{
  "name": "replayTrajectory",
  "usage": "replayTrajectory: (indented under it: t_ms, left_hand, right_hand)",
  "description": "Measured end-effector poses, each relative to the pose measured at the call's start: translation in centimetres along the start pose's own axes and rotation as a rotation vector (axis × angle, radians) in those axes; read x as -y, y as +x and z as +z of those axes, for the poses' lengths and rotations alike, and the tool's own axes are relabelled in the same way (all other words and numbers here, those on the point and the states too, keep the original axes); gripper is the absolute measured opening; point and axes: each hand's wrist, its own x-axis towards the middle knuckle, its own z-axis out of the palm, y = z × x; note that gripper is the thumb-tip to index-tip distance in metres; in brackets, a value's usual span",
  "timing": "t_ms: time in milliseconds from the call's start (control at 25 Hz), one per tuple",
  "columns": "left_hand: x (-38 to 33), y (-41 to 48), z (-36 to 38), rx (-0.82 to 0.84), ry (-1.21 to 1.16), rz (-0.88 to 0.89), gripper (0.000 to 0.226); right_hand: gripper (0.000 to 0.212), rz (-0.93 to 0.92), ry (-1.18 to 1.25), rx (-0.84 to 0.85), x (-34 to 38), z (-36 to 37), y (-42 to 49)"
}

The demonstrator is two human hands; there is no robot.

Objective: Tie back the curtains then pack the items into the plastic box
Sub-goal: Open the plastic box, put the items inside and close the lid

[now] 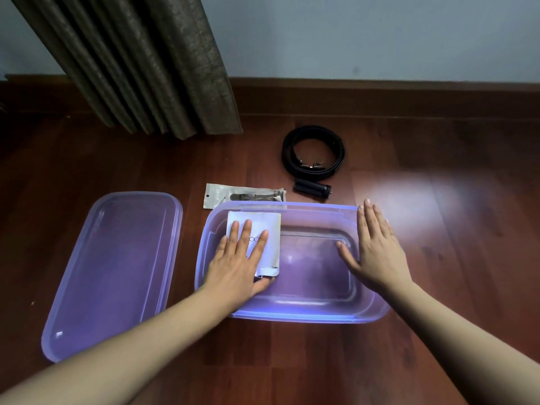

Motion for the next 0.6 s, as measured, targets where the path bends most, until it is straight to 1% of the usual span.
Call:
replayTrajectory:
  t_ms: [80, 160, 200, 280, 320, 360, 400, 440, 480, 600]
  left_hand:
    - [0.0, -0.1, -0.3, -0.089, 0.005, 0.029, 0.085]
    - [0.2, 0.1, -1.1, -0.247, -0.034, 0.106, 0.089]
    - [0.2, 0.4, -2.0, -0.333, -0.061, 0.177, 0.088]
    - [0.3, 2.4, -4.8, -0.471, -0.214, 0.273, 0.078]
    - [0.3, 4.0, -6.3, -0.496, -0.343, 0.259, 0.071]
    - [0.3, 5.9, -7.6, -0.479, -0.458, 0.221, 0.064]
    - [0.3, 8.1, -8.6, -0.449, -0.504, 0.195, 0.057]
    - [0.3, 10.7, -9.2, -0.421, -0.449, 0.204, 0.053]
    - [0.2, 13.3, -9.7, -0.374, -0.371, 0.238, 0.054]
    - [-0.6, 19.0, -10.2, -0.140, -0.092, 0.349, 0.076]
  right_hand:
    - [0.087, 0.001, 0.007, 0.002, 0.0, 0.0, 0.0]
    - [0.089, 0.013, 0.014, 0.000, 0.0, 0.1, 0.0]
    - [0.090, 0.020, 0.016, 0.002, 0.0, 0.1, 0.0]
    - [0.091, 0.026, 0.016, 0.007, 0.0, 0.1, 0.1]
    - [0.090, 0.025, 0.017, 0.006, 0.0, 0.1, 0.1]
    - [0.090, 0.023, 0.018, 0.002, 0.0, 0.0, 0.1]
    - [0.089, 0.019, 0.020, -0.002, 0.1, 0.0, 0.1]
    - [0.088, 0.018, 0.024, -0.007, 0.1, -0.1, 0.1]
    - [0.087, 0.020, 0.027, -0.013, 0.1, -0.1, 0.1]
    - [0.084, 0.017, 0.037, -0.027, 0.0, 0.2, 0.0]
